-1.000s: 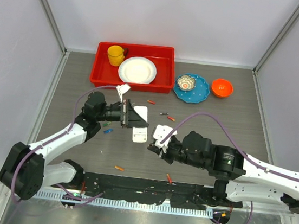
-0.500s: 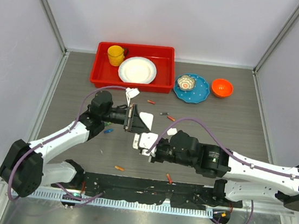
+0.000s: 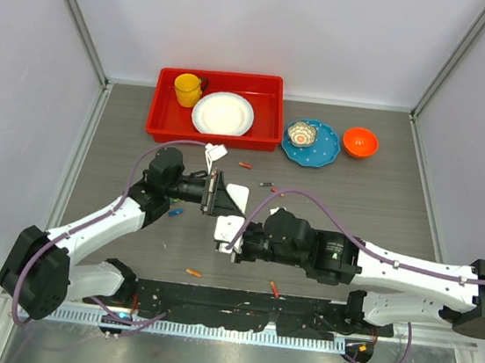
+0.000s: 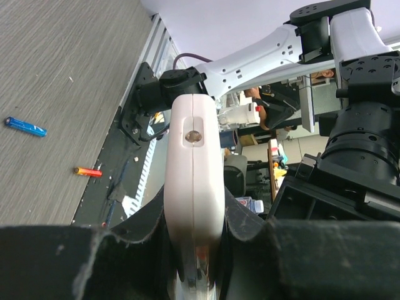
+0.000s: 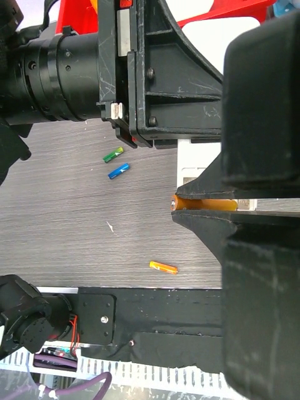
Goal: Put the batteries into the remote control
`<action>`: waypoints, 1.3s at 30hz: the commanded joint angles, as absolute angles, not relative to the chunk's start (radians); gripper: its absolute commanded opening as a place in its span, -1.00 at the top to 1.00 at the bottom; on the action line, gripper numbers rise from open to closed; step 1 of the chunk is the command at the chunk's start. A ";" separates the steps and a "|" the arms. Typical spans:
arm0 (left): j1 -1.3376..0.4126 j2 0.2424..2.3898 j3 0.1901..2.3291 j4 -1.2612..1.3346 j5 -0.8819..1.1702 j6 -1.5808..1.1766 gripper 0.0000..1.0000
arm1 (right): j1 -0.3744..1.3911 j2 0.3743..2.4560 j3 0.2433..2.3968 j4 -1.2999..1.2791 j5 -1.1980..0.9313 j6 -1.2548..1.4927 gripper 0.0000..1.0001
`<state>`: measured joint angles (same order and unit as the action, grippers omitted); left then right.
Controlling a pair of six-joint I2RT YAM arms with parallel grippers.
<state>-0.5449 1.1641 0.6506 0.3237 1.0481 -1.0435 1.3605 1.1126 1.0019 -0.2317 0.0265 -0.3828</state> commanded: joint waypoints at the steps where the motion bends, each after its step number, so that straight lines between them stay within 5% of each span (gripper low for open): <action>1: -0.551 1.135 0.670 0.347 1.074 -1.034 0.99 | 1.365 1.127 1.048 -0.181 0.021 -0.406 0.98; 26: -0.555 1.103 0.663 0.367 1.078 -1.043 0.99 | 1.364 1.164 1.051 -0.252 0.052 -0.403 0.99; 39: -0.555 1.115 0.667 0.353 1.065 -1.035 0.99 | 1.365 1.160 1.066 -0.301 0.094 -0.385 0.72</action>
